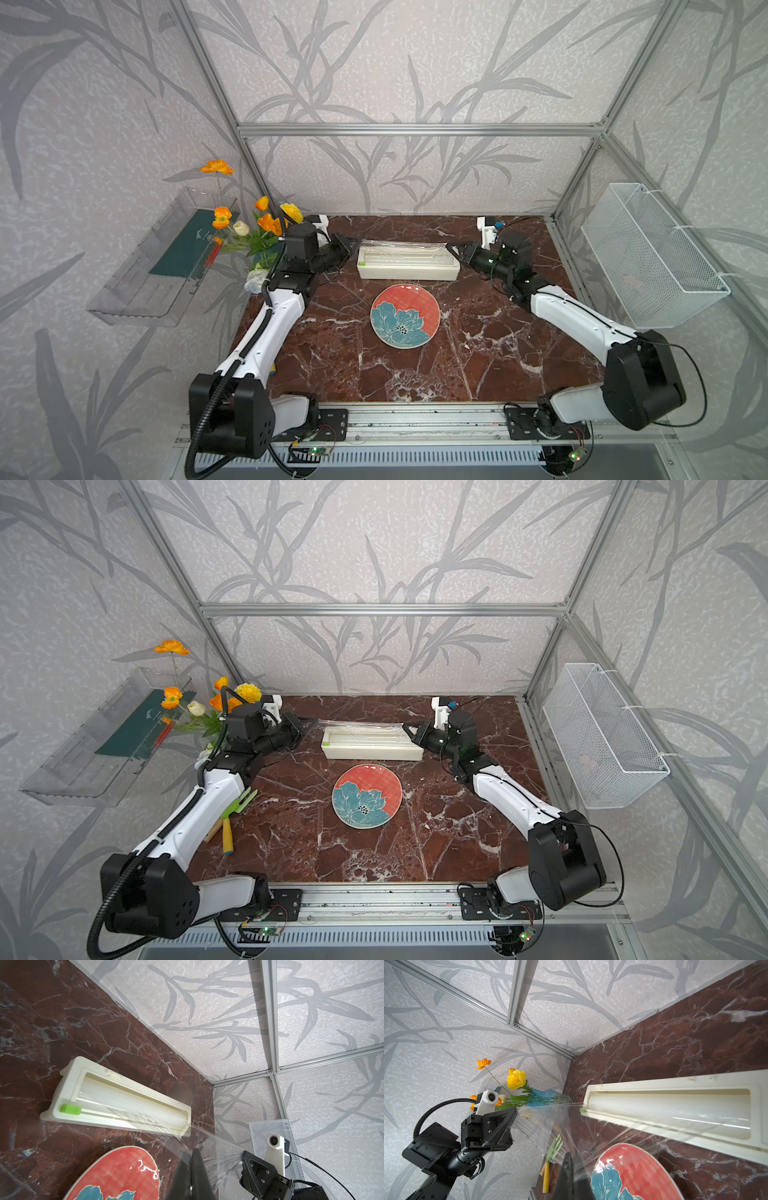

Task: Wrap the plate with plastic wrap
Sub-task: Pull the plastic wrap from the plastic wrap cutting box, then cover the plate with plastic wrap.

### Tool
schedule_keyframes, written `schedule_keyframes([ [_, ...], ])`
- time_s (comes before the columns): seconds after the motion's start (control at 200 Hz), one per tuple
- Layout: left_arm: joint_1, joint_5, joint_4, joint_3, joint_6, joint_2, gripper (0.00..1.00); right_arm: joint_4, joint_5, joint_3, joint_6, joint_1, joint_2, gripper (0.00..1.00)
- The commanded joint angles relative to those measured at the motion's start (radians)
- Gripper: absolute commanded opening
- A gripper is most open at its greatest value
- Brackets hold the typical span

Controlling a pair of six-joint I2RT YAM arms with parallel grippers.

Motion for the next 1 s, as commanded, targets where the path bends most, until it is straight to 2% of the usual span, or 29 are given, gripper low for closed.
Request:
schedule_keyframes([
  [0.0,0.008,-0.019,-0.019,-0.005,0.022,-0.053,0.00,-0.016,0.001,0.001,-0.025,-0.012,-0.067,0.00],
  [0.205,-0.010,-0.001,-0.056,-0.153,0.026,-0.160,0.00,-0.047,-0.028,-0.139,-0.027,0.011,-0.160,0.00],
  [0.42,-0.052,-0.076,-0.192,-0.306,0.065,-0.306,0.00,-0.118,-0.013,-0.324,-0.069,0.073,-0.257,0.00],
  [0.715,-0.096,-0.105,-0.356,-0.451,0.085,-0.415,0.00,-0.197,-0.022,-0.455,-0.094,0.145,-0.285,0.00],
  [0.995,-0.107,-0.115,-0.353,-0.595,0.046,-0.460,0.00,-0.216,-0.059,-0.565,-0.098,0.157,-0.269,0.00],
])
